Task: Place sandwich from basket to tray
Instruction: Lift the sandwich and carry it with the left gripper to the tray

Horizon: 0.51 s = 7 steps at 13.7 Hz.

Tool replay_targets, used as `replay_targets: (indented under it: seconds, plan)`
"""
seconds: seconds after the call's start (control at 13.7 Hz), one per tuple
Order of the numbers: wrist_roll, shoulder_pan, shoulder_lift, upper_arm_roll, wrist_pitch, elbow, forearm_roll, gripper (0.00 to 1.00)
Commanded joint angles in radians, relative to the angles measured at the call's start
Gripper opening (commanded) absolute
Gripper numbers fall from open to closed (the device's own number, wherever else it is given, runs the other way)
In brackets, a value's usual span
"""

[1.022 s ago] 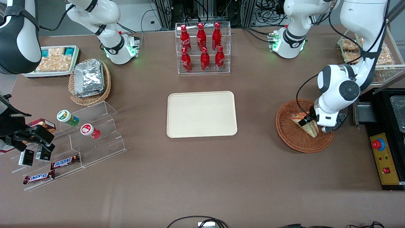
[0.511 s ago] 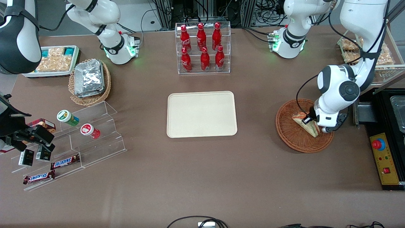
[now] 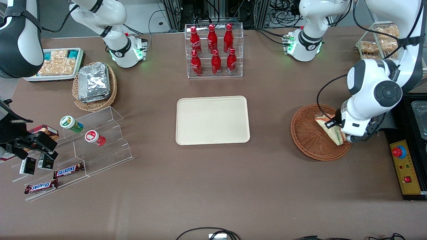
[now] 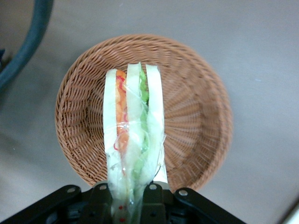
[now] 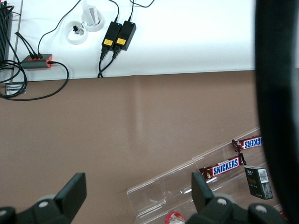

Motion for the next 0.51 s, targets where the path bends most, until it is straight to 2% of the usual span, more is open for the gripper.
replay_targets:
  seconds: [0.0, 0.22, 0.44]
  plan:
    - [0.067, 0.000, -0.004, -0.040, -0.106, 0.100, 0.010, 0.03]
    - [0.173, 0.000, 0.000, -0.127, -0.146, 0.161, 0.008, 0.01]
    - [0.173, 0.000, 0.035, -0.231, -0.140, 0.205, 0.010, 0.01]
